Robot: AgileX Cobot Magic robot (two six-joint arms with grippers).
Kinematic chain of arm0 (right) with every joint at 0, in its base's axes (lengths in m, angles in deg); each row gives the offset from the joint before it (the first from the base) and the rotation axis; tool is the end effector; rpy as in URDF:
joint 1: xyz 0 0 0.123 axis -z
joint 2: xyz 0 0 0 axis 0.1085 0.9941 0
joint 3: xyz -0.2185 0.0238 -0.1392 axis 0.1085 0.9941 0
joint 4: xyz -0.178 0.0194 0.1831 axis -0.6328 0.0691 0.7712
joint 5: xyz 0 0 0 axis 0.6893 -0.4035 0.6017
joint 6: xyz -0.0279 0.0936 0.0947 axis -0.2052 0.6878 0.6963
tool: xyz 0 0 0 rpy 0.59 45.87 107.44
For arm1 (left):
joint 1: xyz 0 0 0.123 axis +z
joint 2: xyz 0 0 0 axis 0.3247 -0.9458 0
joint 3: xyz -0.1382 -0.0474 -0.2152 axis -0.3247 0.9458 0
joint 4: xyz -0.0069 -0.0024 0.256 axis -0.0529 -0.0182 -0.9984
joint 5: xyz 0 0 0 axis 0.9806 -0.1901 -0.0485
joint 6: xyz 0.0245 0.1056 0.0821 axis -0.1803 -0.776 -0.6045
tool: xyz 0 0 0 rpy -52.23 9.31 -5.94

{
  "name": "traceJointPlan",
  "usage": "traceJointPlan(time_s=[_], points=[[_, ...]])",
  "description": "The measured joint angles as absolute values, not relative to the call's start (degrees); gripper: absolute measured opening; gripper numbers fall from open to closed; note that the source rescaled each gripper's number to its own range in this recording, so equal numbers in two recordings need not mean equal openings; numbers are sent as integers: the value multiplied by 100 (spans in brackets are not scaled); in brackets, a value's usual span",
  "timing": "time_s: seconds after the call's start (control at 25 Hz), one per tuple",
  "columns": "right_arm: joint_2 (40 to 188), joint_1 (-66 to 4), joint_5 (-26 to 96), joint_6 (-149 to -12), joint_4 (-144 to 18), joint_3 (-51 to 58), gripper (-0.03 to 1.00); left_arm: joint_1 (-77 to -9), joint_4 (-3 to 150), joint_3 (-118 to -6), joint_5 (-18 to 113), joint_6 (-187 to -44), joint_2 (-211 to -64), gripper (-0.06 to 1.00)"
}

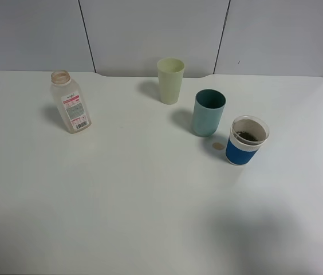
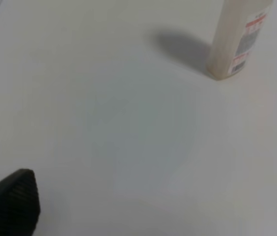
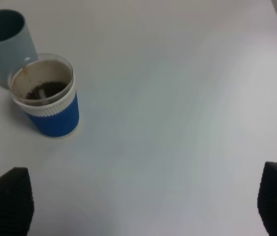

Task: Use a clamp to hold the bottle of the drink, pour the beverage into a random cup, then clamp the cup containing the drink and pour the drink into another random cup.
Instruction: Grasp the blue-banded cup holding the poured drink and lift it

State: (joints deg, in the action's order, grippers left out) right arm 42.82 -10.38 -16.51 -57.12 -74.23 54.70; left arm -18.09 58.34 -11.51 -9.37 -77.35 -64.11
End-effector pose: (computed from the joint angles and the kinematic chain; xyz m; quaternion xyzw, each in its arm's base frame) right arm 0.0684 -0.0019 0.2582 -0.0273 0.8604 -0.0083 0.5088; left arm 0.0633 0.0047 0.2614 -0.0398 0.8486 -0.0009 0.5276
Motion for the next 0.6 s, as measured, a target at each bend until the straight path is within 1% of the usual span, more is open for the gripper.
traceJointPlan(time_s=[0.2,0.28,0.36,0.44,0.48,0.6], points=[[5335,-1038,-1404,-5712,-7370,5079,73,-1809,5844,-1151,-937,-7735,-6411,100],[5770,-1038,-1238,-5712,-7382,4845,75,-1809,5849,-1151,-937,-7735,-6411,100],[6231,-1038,-1078,-5712,-7396,4605,82,-1809,5849,-1151,-937,-7735,-6411,100],[6625,-1038,-876,-5712,-7396,4464,93,-1809,5849,-1151,-937,-7735,-6411,100],[6827,-1038,-735,-5712,-7401,4429,96,-1809,5849,-1151,-937,-7735,-6411,100],[7348,-1050,-278,-5712,-7401,4402,99,-1809,5849,-1151,-937,-7735,-6411,100]])
